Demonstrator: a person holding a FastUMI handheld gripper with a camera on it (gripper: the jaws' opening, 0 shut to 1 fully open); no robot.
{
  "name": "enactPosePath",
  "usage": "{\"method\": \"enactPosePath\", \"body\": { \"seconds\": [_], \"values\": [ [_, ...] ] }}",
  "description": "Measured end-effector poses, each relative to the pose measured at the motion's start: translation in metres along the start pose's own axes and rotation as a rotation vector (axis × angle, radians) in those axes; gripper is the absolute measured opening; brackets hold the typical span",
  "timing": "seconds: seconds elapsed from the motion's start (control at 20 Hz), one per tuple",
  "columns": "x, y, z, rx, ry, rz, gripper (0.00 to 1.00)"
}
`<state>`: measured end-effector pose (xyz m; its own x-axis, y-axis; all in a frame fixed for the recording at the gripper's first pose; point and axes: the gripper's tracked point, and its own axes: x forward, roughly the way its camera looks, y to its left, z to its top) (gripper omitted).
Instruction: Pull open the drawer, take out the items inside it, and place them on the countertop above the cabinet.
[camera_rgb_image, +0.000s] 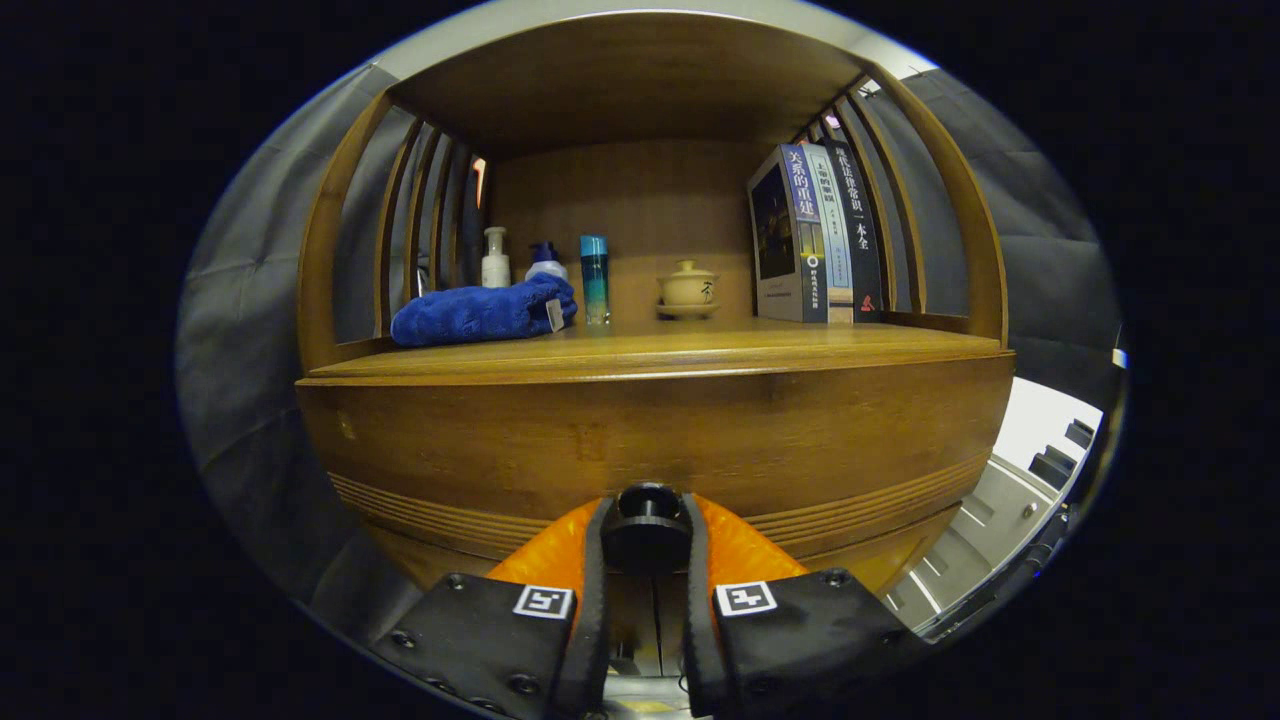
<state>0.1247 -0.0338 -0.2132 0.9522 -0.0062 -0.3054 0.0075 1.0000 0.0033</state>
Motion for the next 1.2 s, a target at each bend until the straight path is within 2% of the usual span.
{"method": "enactPosePath", "body": {
  "seconds": [0.2,0.85,1.2],
  "values": [
    [-0.028,0.001,-0.005,-0.047,-0.001,0.02,0.39],
    [-0.153,0.006,-0.03,-0.027,0.076,0.03,0.38],
    [-0.176,0.004,-0.035,-0.026,0.121,0.031,0.38]
  ]
}}
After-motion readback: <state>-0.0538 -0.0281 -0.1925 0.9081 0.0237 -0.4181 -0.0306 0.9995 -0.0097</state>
